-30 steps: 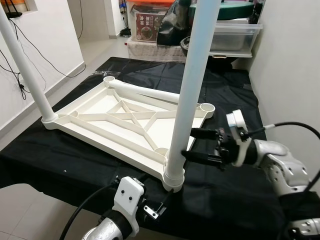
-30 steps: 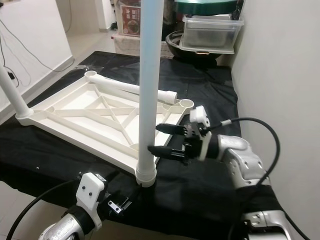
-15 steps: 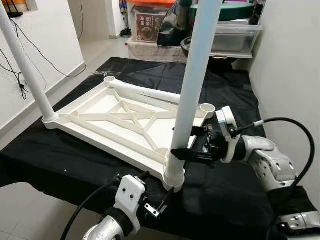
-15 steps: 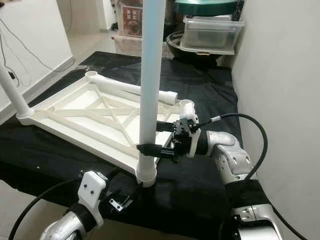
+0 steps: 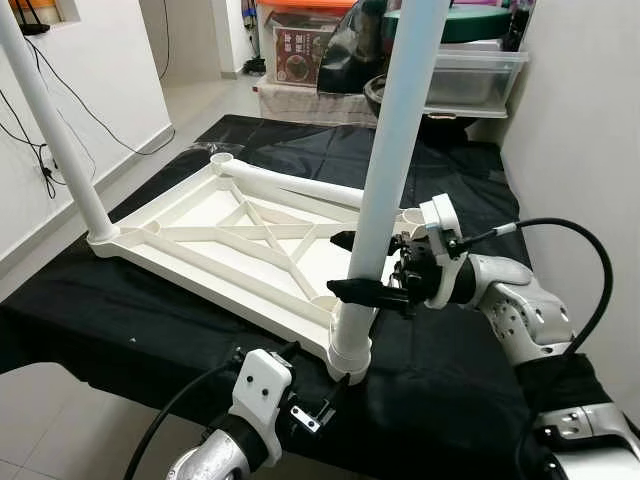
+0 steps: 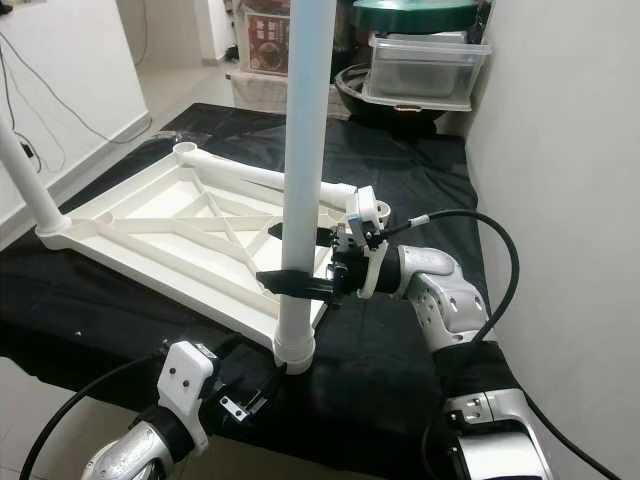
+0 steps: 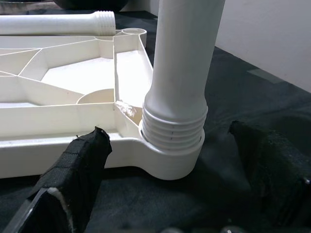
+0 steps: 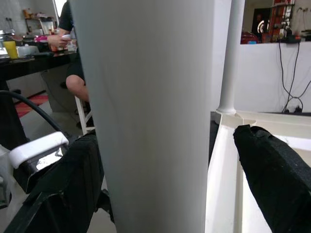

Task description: Building children table

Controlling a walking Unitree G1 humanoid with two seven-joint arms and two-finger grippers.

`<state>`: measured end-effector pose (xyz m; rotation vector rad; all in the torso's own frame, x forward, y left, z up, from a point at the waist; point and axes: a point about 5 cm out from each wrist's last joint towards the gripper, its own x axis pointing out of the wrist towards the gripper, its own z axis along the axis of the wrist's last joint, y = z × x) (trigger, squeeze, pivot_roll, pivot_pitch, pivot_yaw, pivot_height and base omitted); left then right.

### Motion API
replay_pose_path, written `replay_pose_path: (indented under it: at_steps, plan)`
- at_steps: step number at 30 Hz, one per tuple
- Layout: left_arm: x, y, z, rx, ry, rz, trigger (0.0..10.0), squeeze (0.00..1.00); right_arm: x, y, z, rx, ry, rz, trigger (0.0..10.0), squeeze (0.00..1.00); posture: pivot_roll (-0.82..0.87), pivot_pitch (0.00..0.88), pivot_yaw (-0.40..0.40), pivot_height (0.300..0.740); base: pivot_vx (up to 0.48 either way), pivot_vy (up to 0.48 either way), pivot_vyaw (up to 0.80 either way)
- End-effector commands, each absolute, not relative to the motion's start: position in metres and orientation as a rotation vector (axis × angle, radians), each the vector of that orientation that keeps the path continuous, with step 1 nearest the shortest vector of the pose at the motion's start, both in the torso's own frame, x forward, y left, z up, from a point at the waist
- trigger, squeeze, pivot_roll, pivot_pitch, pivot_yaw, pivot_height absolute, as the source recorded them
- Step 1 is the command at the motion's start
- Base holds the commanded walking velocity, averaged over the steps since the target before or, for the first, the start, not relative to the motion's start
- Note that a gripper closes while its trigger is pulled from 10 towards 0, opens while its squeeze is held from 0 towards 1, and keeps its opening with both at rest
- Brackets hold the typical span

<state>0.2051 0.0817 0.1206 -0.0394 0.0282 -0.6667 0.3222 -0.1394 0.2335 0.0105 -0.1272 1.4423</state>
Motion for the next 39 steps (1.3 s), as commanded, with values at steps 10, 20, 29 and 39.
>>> replay_pose_path:
  at_steps: [10,20,29,39]
  plan:
    - [0.204,0.081,0.117,-0.036,0.038,-0.674,10.0,0.0,0.318,-0.133,0.241,-0.006,-0.186,1.48,10.0,0.0,0.07,0.029,-0.045,0.74,0.0,0.0,0.0]
    - [0.203,0.081,0.116,-0.034,0.046,-0.68,10.0,0.0,0.314,-0.128,0.24,-0.02,-0.193,1.504,0.0,0.0,0.07,0.02,-0.04,0.74,0.0,0.0,0.0]
    - [0.202,0.081,0.115,-0.035,0.048,-0.682,10.0,0.0,0.313,-0.127,0.237,-0.026,-0.186,1.506,0.0,0.0,0.07,0.023,-0.042,0.74,0.0,0.0,0.0]
    - [0.203,0.081,0.115,-0.035,0.049,-0.679,10.0,0.0,0.321,-0.125,0.228,-0.06,-0.137,1.426,0.0,0.0,0.07,0.033,-0.043,0.74,0.0,0.0,0.0]
